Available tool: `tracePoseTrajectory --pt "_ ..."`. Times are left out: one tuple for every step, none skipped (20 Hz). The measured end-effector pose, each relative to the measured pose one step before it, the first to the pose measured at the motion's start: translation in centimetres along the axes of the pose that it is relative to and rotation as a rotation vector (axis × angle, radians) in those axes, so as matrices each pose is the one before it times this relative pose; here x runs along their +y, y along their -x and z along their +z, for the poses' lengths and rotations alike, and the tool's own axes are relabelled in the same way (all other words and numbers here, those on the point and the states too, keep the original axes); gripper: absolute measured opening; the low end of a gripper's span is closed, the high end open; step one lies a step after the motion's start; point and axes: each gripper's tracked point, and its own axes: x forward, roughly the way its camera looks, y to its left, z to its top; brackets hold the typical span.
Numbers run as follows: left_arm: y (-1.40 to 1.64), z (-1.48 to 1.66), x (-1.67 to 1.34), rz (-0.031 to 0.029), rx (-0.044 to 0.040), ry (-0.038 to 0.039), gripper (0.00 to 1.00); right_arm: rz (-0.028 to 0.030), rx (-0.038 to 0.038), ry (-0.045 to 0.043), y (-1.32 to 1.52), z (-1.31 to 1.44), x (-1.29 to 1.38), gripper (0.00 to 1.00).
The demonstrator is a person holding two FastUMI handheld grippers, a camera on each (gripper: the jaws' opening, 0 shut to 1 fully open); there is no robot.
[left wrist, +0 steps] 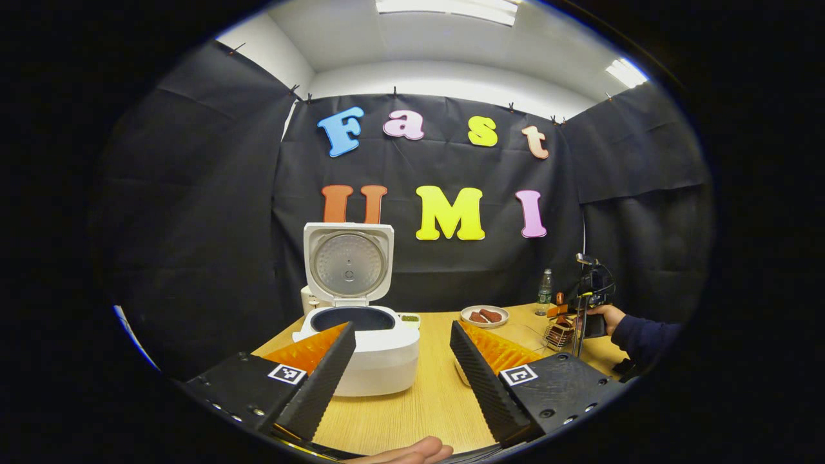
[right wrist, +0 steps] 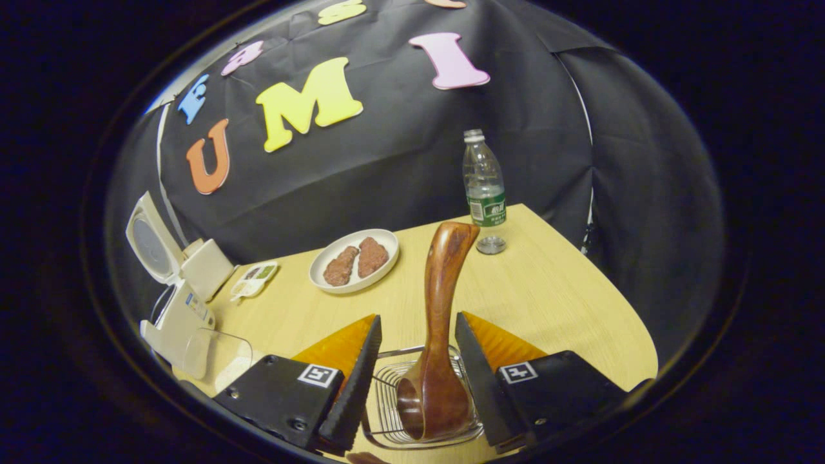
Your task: Close the left gripper, press the button to open the rice cooker; take a wooden spoon from the chopstick holder with the right hand, scoop a spoonful of rice and pour it into the rice cooker, then put the wooden spoon back into the chopstick holder.
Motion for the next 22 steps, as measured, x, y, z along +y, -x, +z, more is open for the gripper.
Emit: tracePoseTrajectory --pt "-0.287 -0.176 -0.307 -0.00639 0.00661 -0.00311 0.94 -0.00627 0.01021 -0.00307 -0.306 0.006 -0.134 0.76" --pt "-0.133 -0.280 -0.285 -0.00732 0.00584 0.00052 0.94 0.00076 0.00128 -0.00266 -0.251 0.244 -0.036 0.71" --pt "-0.135 -0.277 -0.191 -0.00510 0.00674 0.00729 0.94 -0.00208 -0.00335 0.00886 -0.288 0.207 -0.037 0.68" --pt "-0.166 -0.253 -0.164 -0.00621 0.00786 0.01179 0.94 -0.00239 0.00453 0.01958 -0.253 -0.093 -0.137 0.61" --pt "-0.169 -0.263 -0.119 -0.00929 0.00703 0.01347 0.94 0.00238 -0.00664 -0.00221 0.049 0.125 -0.092 0.53" --pt "-0.105 -0.379 -0.104 -0.00628 0.00961 0.01181 0.94 -0.00240 -0.01081 -0.01097 0.279 0.286 -0.137 0.35" --pt "-0.034 -0.480 0.122 -0.00041 0.01301 0.00508 0.94 0.00058 -0.01664 -0.02100 0.554 0.450 -0.213 0.31" --pt "0.152 -0.328 0.156 0.00256 0.00395 -0.00664 0.94 0.00175 -0.01450 -0.01301 0.394 0.054 0.209 0.20" --pt "0.130 0.091 0.424 0.00940 -0.00509 -0.01051 0.94 0.01057 -0.01979 -0.01646 0.679 0.446 0.231 0.20" --pt "0.238 0.152 0.468 0.01291 -0.00705 -0.00609 0.94 0.00674 -0.02381 -0.01374 0.798 0.444 0.172 0.18" --pt "0.176 0.109 0.150 0.00539 -0.00972 -0.00093 0.94 0.00186 -0.02406 -0.00452 0.795 0.559 0.183 0.18" --pt "0.311 0.146 0.067 -0.00412 -0.00803 0.00336 0.94 -0.00265 -0.02143 0.00044 0.845 0.493 0.128 0.18" --pt "0.354 0.006 -0.037 -0.00530 -0.00681 0.00275 0.94 -0.00675 -0.02465 0.01110 0.758 0.811 0.131 0.18" --pt "0.348 -0.032 0.035 -0.00024 -0.00365 0.00307 0.94 -0.01223 -0.03141 0.01583 0.698 0.916 0.034 0.18" --pt "0.096 -0.181 0.193 0.00164 -0.00292 0.00210 0.94 -0.00749 -0.03119 0.02199 0.596 0.957 0.216 0.18" --pt "0.353 -0.178 0.119 0.00423 -0.00615 0.00051 0.94 -0.01503 -0.01869 0.01958 0.608 0.382 0.107 0.18" --pt "0.382 -0.278 0.343 0.00810 -0.00240 -0.00090 0.94 -0.01202 -0.00490 0.00614 0.582 0.269 0.091 0.17" --pt "0.305 -0.371 0.098 0.00618 0.00033 -0.00426 0.94 -0.00121 -0.00493 -0.00096 0.681 0.466 0.389 0.16" --pt "0.292 -0.268 0.030 0.00487 -0.00207 -0.00556 0.94 -0.00020 -0.00879 -0.00076 0.610 0.536 0.487 0.16" --pt "0.359 -0.040 0.113 0.00398 -0.00293 -0.00201 0.94 -0.00337 -0.01157 0.00546 0.583 0.493 0.508 0.15" --pt "0.252 -0.069 0.120 0.00059 0.00155 0.00323 0.94 -0.01349 -0.02190 0.02058 0.672 0.686 0.382 0.15" --pt "0.249 -0.128 -0.046 -0.00375 0.00492 0.01298 0.94 -0.02375 -0.02060 0.03975 0.513 0.426 0.190 0.15"
